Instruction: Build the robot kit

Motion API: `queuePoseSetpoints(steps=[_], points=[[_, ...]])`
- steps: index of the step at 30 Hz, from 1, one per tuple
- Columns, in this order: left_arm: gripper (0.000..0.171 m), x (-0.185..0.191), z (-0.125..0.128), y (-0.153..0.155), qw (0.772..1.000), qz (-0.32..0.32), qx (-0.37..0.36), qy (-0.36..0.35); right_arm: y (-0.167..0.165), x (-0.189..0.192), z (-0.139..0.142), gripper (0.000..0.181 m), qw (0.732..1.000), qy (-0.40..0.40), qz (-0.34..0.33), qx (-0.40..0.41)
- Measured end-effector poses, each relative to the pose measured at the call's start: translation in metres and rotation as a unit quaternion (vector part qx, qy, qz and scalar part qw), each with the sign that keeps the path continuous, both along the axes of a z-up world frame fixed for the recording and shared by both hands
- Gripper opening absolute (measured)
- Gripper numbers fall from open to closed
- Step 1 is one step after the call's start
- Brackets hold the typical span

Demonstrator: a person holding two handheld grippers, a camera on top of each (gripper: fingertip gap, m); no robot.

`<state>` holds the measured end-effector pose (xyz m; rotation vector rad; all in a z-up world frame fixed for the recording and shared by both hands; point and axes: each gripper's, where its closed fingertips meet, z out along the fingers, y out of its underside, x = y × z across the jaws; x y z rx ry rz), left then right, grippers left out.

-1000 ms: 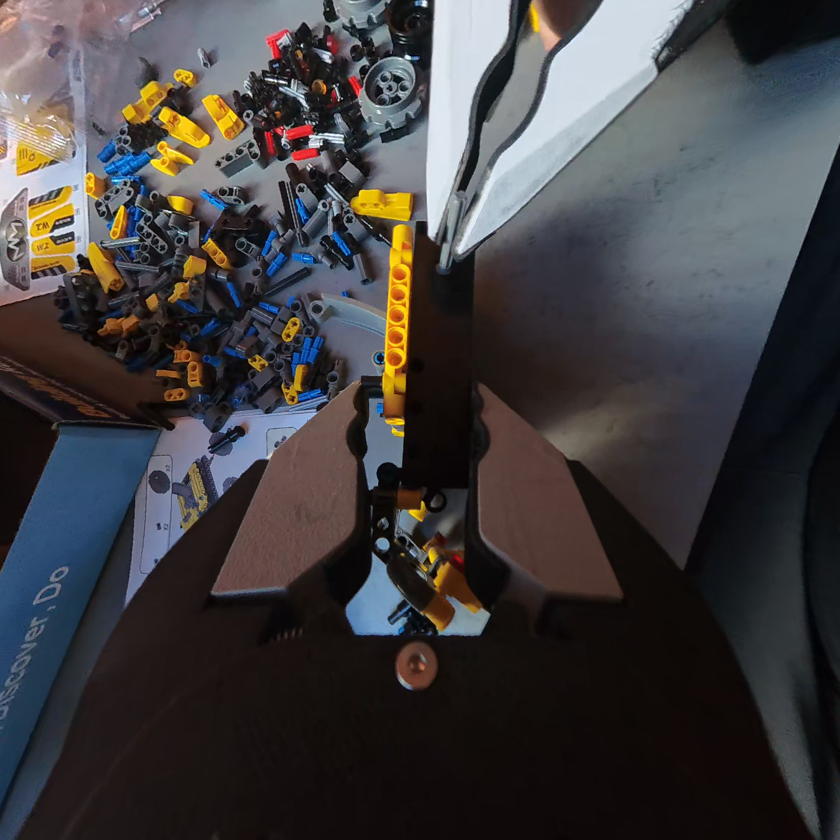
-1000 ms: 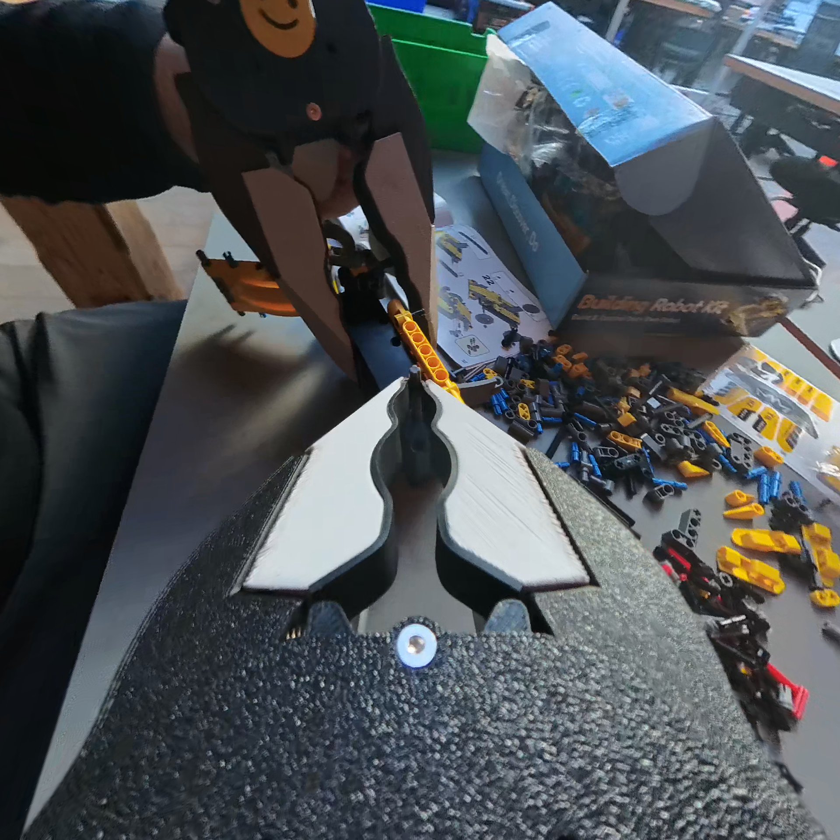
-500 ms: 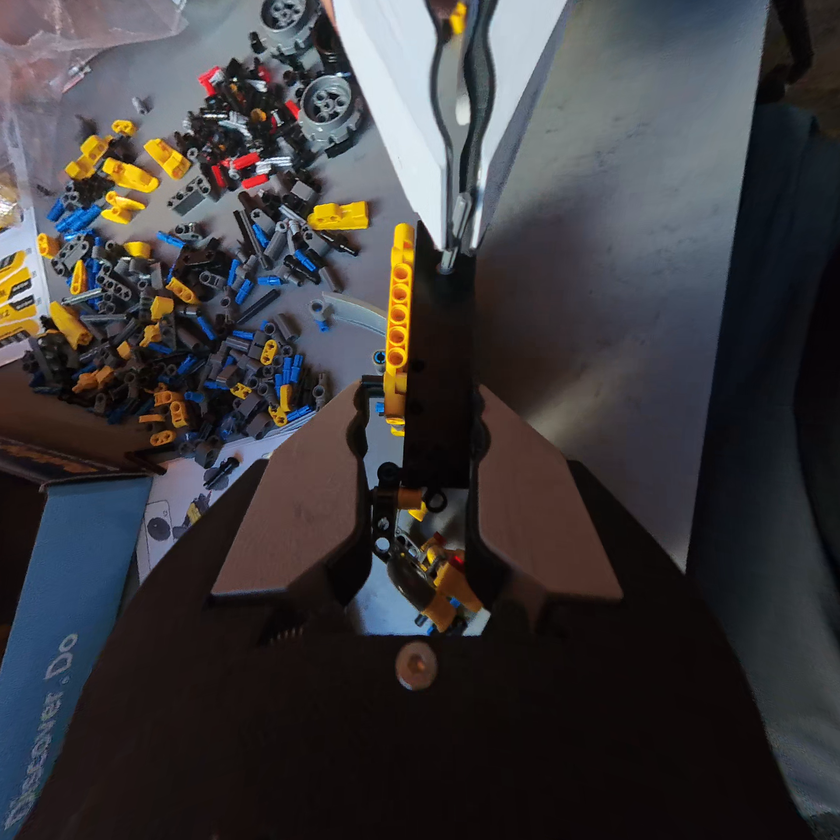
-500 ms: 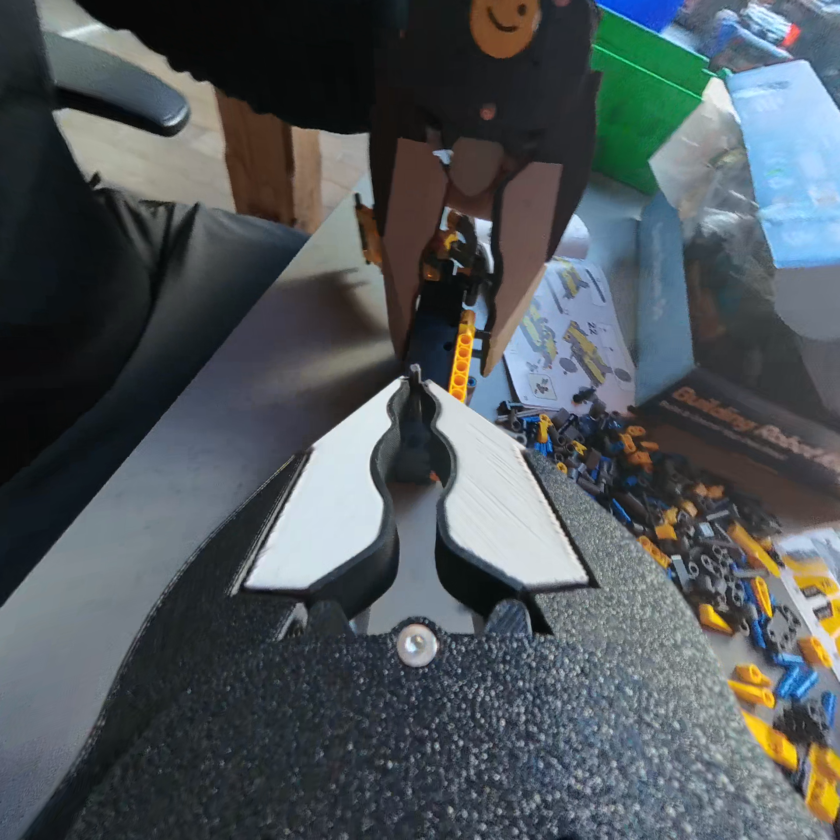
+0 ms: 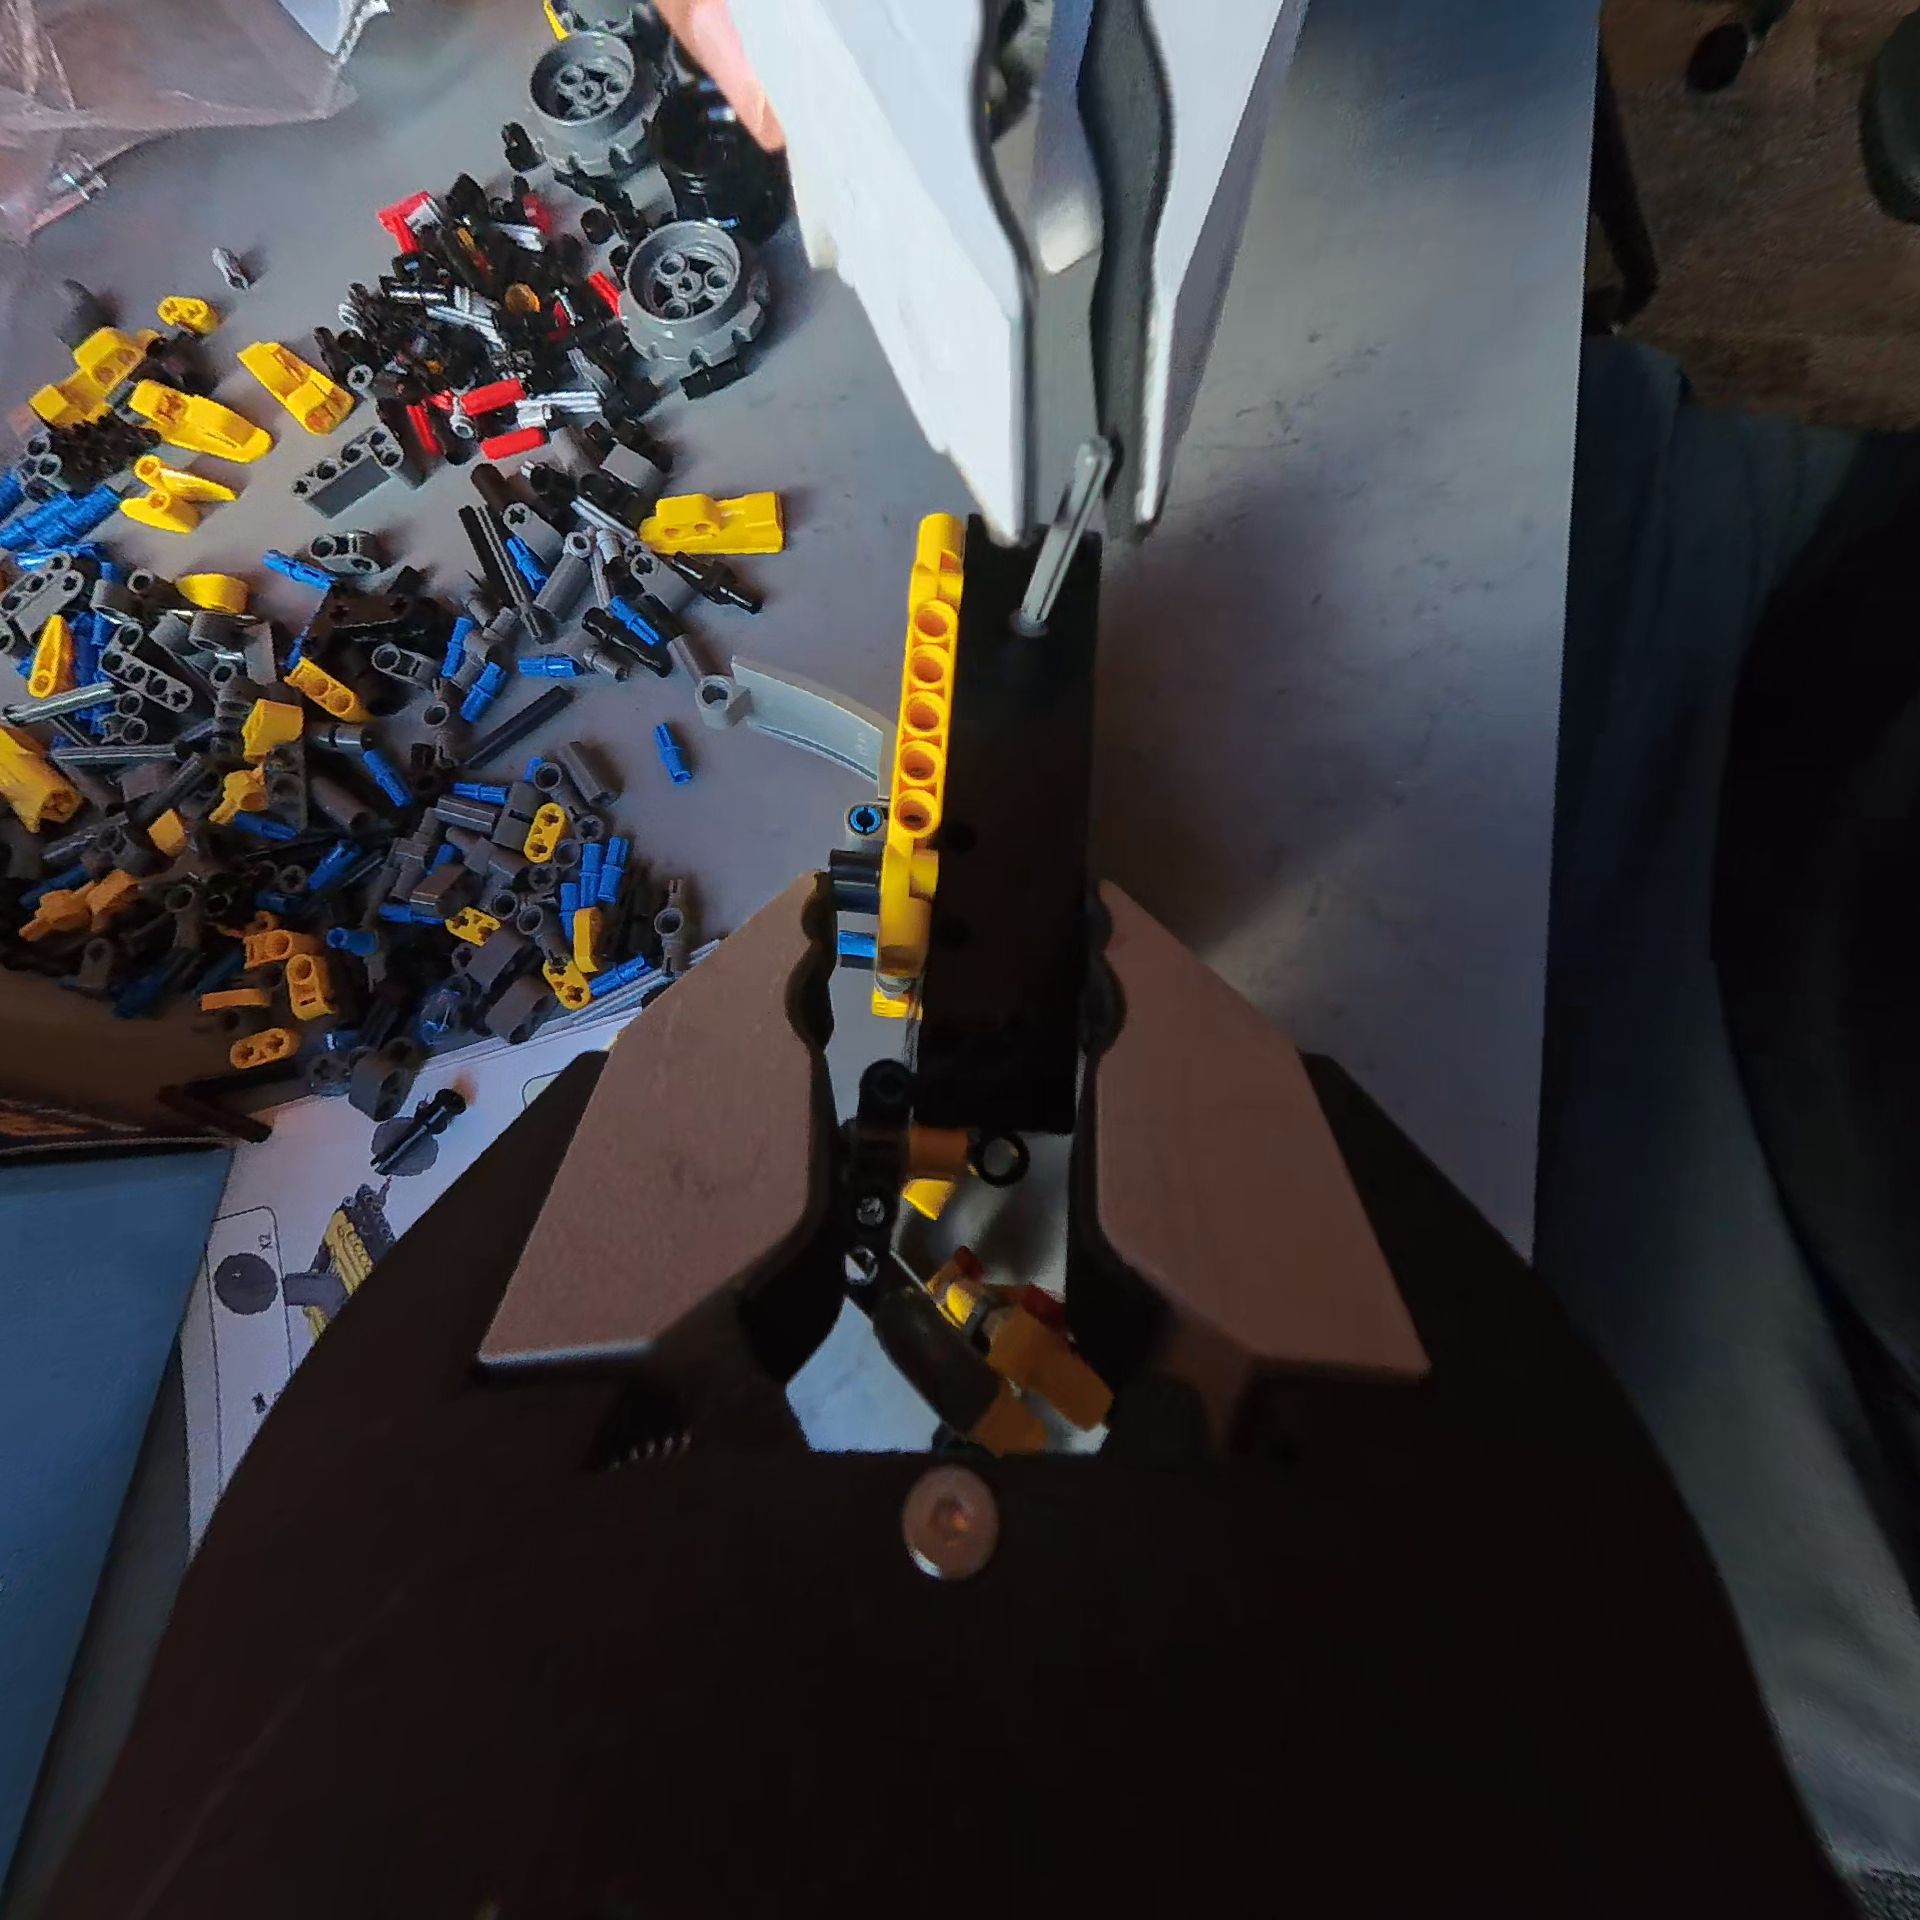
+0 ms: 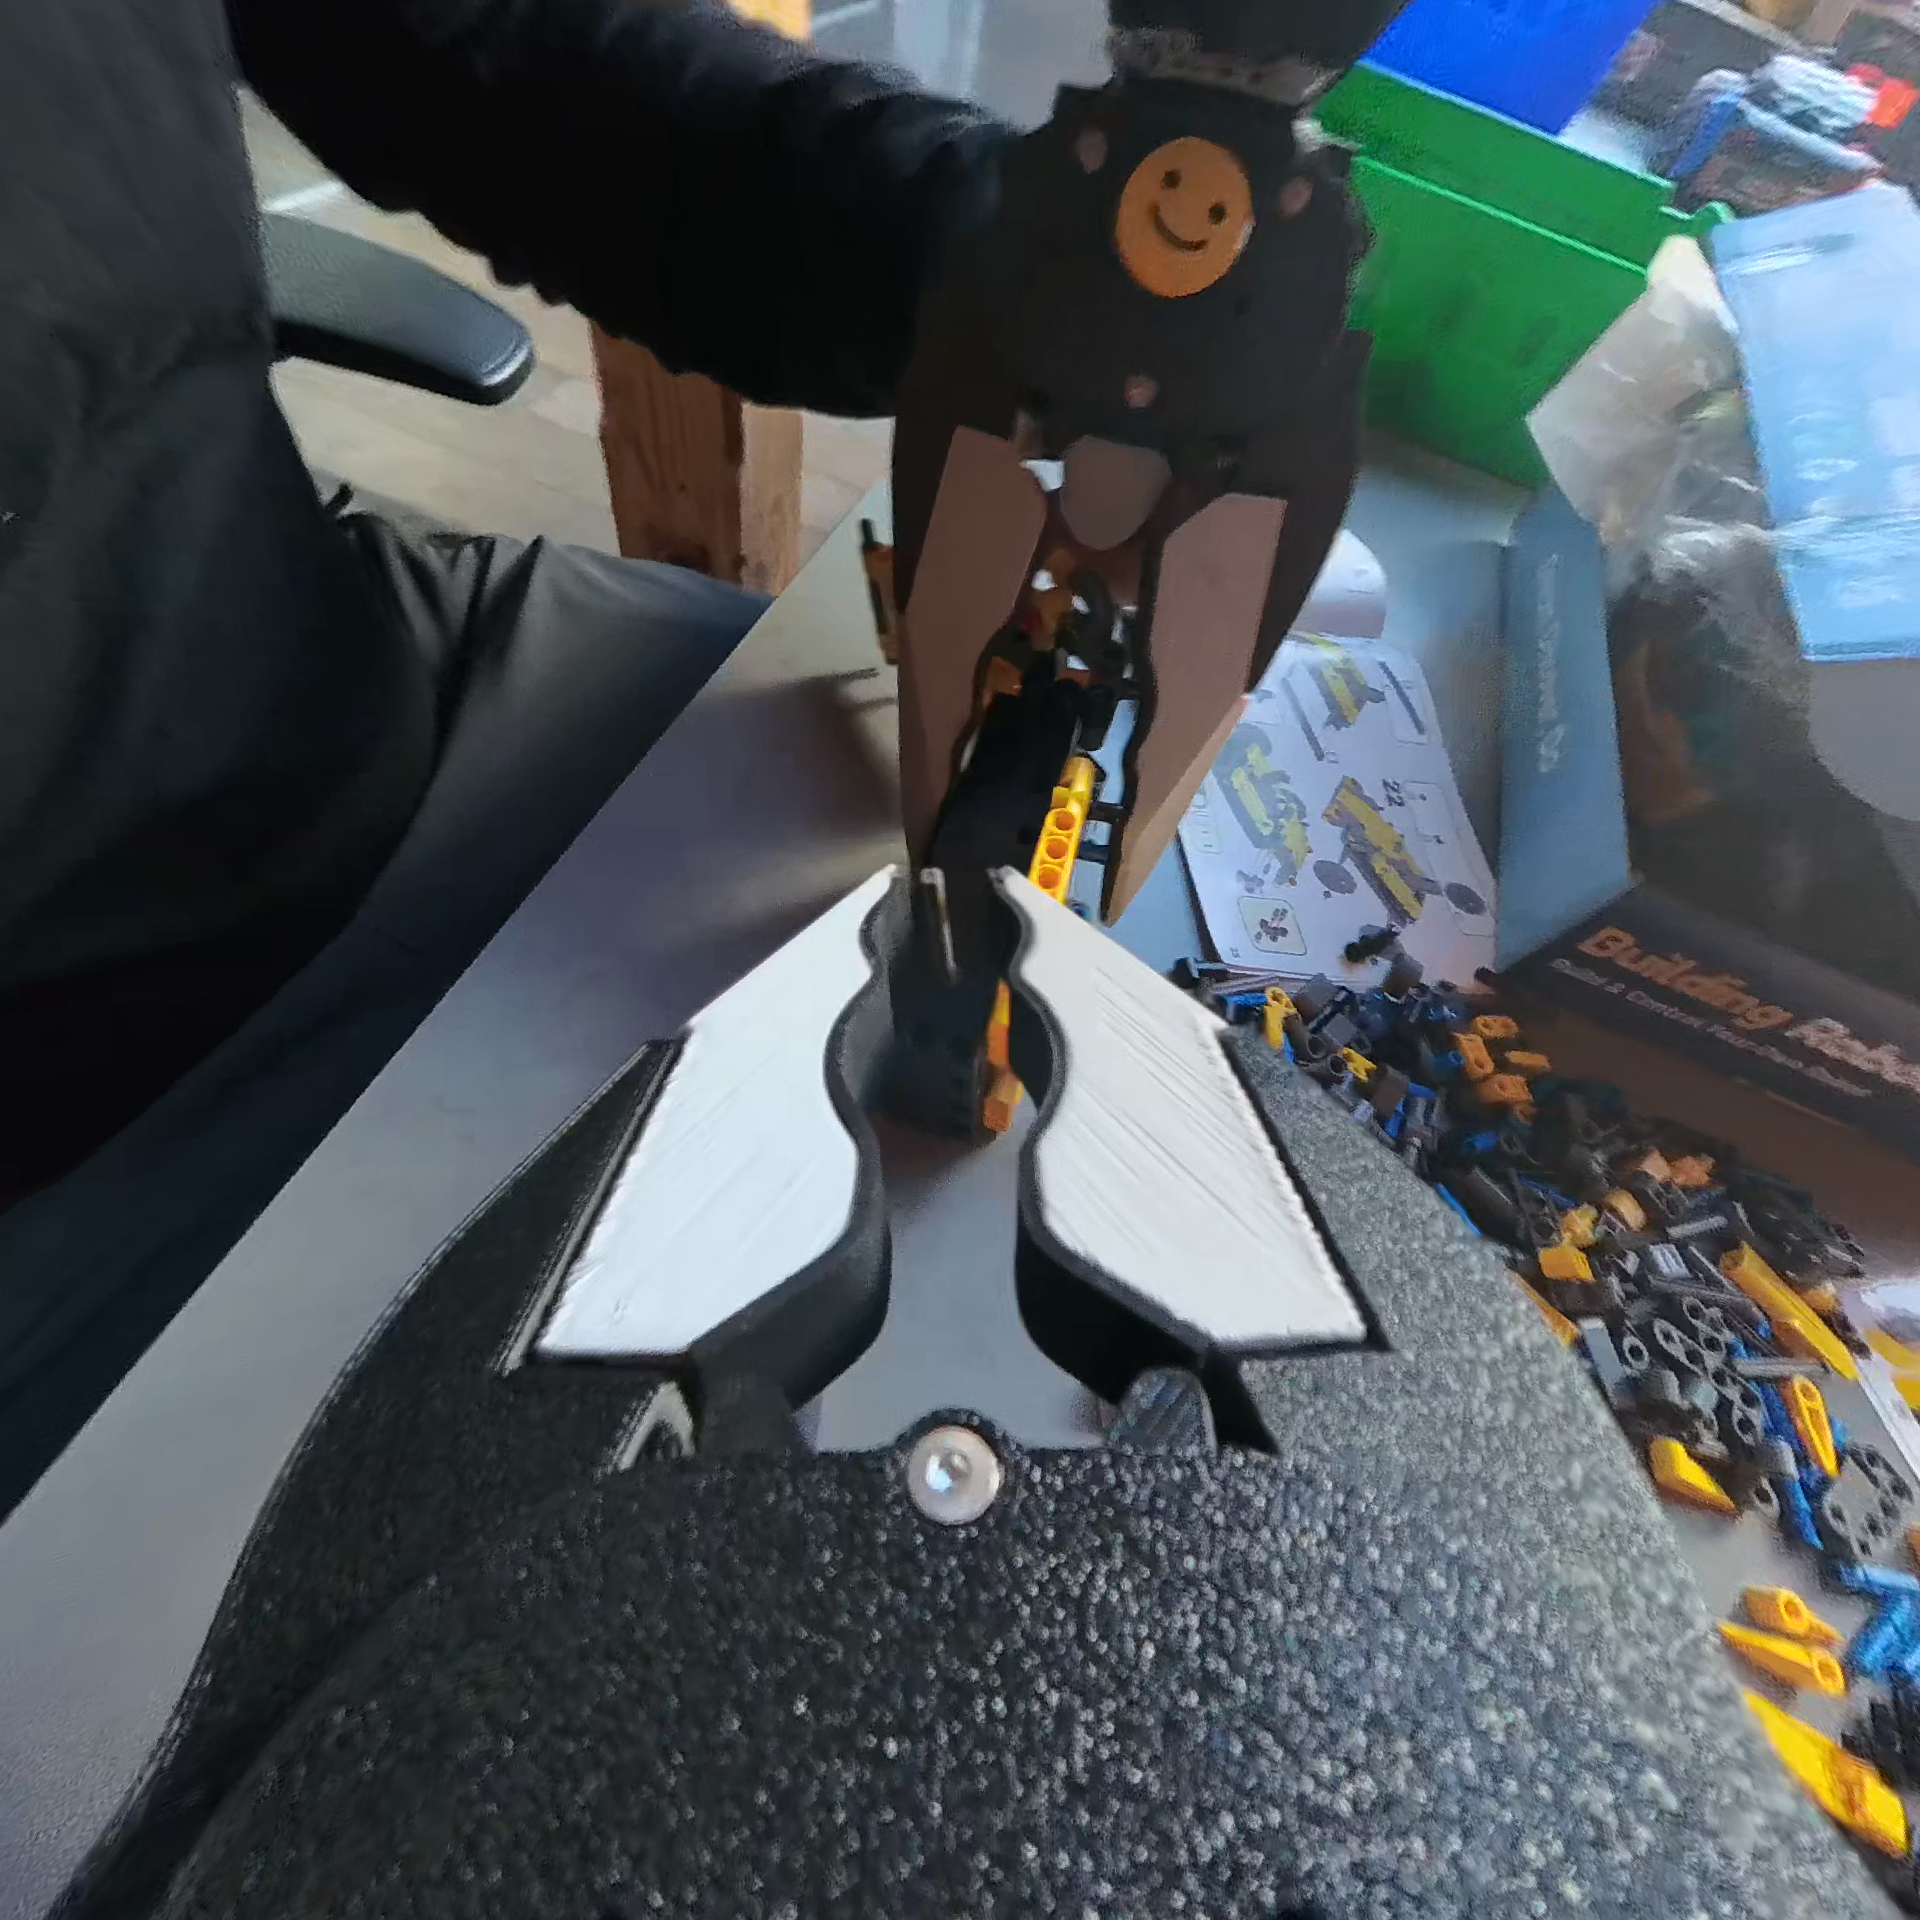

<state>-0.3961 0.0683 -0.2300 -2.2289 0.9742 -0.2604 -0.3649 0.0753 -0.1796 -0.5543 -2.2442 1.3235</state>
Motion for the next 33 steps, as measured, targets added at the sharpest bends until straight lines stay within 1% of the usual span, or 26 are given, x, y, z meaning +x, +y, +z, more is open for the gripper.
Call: queuePoseSetpoints(steps=[2,4,6,7,9,11,12,14,16,18,20,23,27,29,33], points=[[0.044,0.000,-0.001,0.000,1.000,0.000,0.000,0.004,0.001,0.002,0.004,0.023,0.999,-0.008,-0.034,-0.015],[0.044,0.000,-0.002,0.001,1.000,0.006,0.001,0.010,0.002,0.004,0.003,0.030,0.995,-0.009,-0.093,-0.026],[0.044,0.000,-0.002,0.001,1.000,0.013,0.006,0.014,0.008,0.003,0.001,0.024,0.983,0.009,-0.180,-0.029],[0.044,0.000,-0.002,0.002,1.000,0.018,0.008,0.016,0.008,0.003,0.002,0.021,0.976,0.018,-0.214,-0.043],[0.044,0.000,-0.002,0.003,0.999,0.031,0.011,0.014,0.005,0.003,0.002,0.020,0.962,0.021,-0.265,-0.071],[0.044,-0.001,-0.002,0.005,0.999,0.043,0.011,0.012,0.007,0.001,-0.001,0.020,0.946,0.019,-0.317,-0.071],[0.044,-0.001,-0.002,0.006,0.999,0.049,0.011,0.013,0.010,-0.001,-0.002,0.015,0.936,0.022,-0.345,-0.068],[0.044,-0.002,-0.002,0.008,0.998,0.063,0.012,0.018,0.014,-0.002,-0.004,0.009,0.923,0.025,-0.379,-0.065],[0.044,-0.002,-0.002,0.009,0.997,0.076,0.016,0.026,0.019,-0.004,-0.005,0.005,0.915,0.029,-0.398,-0.064],[0.044,-0.002,-0.002,0.009,0.996,0.083,0.021,0.032,0.017,-0.004,-0.005,0.005,0.918,0.032,-0.391,-0.054],[0.044,-0.002,-0.002,0.008,0.996,0.079,0.025,0.037,0.015,-0.003,-0.005,0.006,0.931,0.031,-0.362,-0.035],[0.044,-0.001,-0.002,0.006,0.997,0.066,0.016,0.021,0.014,-0.002,-0.005,0.006,0.954,0.020,-0.298,-0.028],[0.043,0.000,-0.002,0.006,0.999,0.046,0.014,0.021,0.008,0.000,-0.006,0.004,0.978,0.027,-0.204,0.030],[0.043,0.000,-0.003,0.004,0.999,0.032,0.012,0.025,0.004,0.002,-0.006,0.003,0.986,0.030,-0.156,0.054],[0.043,0.001,-0.003,0.002,0.999,0.018,0.009,0.028,-0.001,0.004,-0.007,0.004,0.993,0.015,-0.083,0.079]])
